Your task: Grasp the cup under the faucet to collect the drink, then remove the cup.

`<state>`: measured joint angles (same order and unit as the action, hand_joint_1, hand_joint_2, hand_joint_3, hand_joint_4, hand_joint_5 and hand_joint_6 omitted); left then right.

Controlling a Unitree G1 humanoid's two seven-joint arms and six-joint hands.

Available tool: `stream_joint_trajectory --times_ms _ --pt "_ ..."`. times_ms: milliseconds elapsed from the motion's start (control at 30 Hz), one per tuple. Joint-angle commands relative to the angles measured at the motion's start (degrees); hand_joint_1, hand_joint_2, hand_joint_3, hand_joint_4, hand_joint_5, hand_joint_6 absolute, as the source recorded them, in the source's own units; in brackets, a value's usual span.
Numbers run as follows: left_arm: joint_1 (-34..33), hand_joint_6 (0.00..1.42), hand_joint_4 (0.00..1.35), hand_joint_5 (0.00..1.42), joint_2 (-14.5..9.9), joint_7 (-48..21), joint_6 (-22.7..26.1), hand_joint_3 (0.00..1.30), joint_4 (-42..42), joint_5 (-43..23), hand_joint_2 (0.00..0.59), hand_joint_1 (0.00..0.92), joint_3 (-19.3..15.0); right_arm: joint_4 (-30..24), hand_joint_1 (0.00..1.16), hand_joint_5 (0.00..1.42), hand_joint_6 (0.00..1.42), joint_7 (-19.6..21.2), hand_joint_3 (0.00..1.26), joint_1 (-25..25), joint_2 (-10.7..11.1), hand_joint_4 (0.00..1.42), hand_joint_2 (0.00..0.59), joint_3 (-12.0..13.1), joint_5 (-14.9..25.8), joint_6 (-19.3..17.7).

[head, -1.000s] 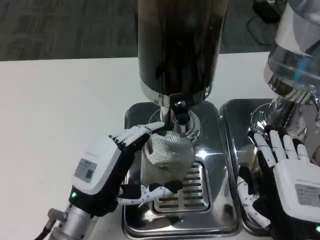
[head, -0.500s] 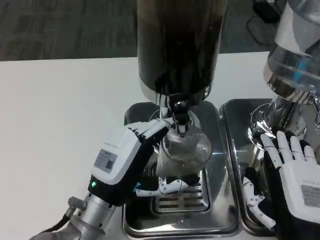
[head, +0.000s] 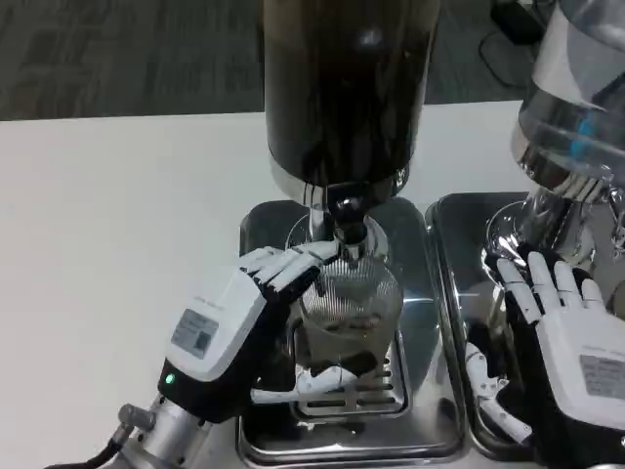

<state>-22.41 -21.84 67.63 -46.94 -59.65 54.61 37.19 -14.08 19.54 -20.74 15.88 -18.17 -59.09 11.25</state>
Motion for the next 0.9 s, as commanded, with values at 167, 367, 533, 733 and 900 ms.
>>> stream_joint_trajectory --times_ms 167,367,533,733,900 --pt "3.28 0.36 0.16 0.51 -2.30 -2.84 2.20 0.19 3.50 -1.23 0.079 0.151 -1.38 0.76 0.23 0.00 0.00 -0.55 0.11 0.54 0.46 0.00 0.514 0.33 1.14 -1.37" --pt "5.01 0.32 0.07 0.46 -3.58 -3.23 1.25 0.12 6.75 -2.02 0.050 0.029 -3.18 1.14 0.23 0.00 0.00 -0.52 0.11 0.92 0.62 0.00 0.514 0.44 1.21 -1.69" --pt "8.03 0.22 0.00 0.36 -6.10 -6.20 -1.32 0.06 11.14 -5.81 0.038 0.000 -6.71 0.74 0.23 0.00 0.00 -0.92 0.11 0.47 1.88 0.00 0.514 1.58 1.66 -2.11" --pt "12.54 0.11 0.00 0.25 -8.96 -10.87 -5.38 0.03 13.53 -11.35 0.084 0.000 -12.12 1.19 0.23 0.00 0.00 -1.99 0.11 2.14 3.74 0.00 0.514 1.03 0.07 -3.18" --pt "16.60 0.08 0.00 0.20 -10.41 -14.19 -8.38 0.03 17.94 -15.07 0.122 0.000 -17.03 1.33 0.23 0.00 0.00 -3.09 0.11 2.88 5.93 0.00 0.514 1.49 0.09 -4.56"
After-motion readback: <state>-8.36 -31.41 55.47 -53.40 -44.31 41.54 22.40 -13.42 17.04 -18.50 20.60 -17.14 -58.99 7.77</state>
